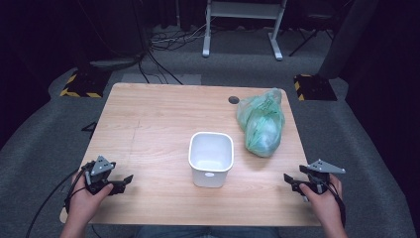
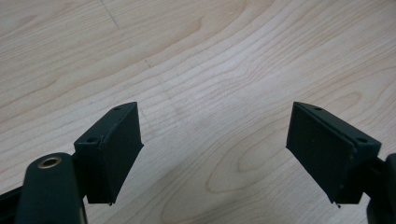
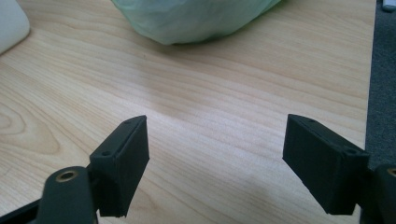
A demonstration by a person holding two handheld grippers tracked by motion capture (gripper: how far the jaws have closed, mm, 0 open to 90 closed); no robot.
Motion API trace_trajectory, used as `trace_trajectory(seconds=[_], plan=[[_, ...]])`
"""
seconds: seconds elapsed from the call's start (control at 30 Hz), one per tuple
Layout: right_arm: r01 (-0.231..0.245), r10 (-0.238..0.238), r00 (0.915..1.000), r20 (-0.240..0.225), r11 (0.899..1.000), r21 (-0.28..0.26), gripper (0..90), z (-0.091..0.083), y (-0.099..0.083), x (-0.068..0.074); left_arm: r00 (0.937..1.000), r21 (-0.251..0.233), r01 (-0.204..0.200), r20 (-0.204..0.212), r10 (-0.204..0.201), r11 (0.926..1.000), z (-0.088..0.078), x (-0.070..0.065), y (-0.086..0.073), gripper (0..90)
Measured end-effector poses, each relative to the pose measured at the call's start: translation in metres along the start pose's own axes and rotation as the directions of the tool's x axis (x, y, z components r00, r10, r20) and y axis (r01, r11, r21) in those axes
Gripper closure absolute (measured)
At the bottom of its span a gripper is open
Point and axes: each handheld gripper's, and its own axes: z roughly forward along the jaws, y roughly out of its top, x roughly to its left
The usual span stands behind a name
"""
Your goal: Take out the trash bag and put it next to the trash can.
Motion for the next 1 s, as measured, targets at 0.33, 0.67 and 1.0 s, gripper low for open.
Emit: trace_trajectory(seconds=[0.33,0.67,1.0], plan=[[0.002,-0.002,0.9998,0.019,1.0,0.017,21.0,0.008,-0.012,0.002,0.9994,0.07,-0.027,-0.02,0.028,0.9972,0.01,0.003,-0.009,17.1],[0.023,-0.025,0.9989,0.04,0.998,0.051,18.4,0.011,-0.019,0.004,0.9992,0.034,0.039,0.005,-0.04,0.9986,0.013,0.007,-0.017,15.1],[-0.063,0.052,0.9901,0.13,0.994,0.086,0.2,0.014,-0.018,0.006,0.9992,0.035,0.039,0.009,-0.039,0.9986,0.013,0.007,-0.017,15.0]])
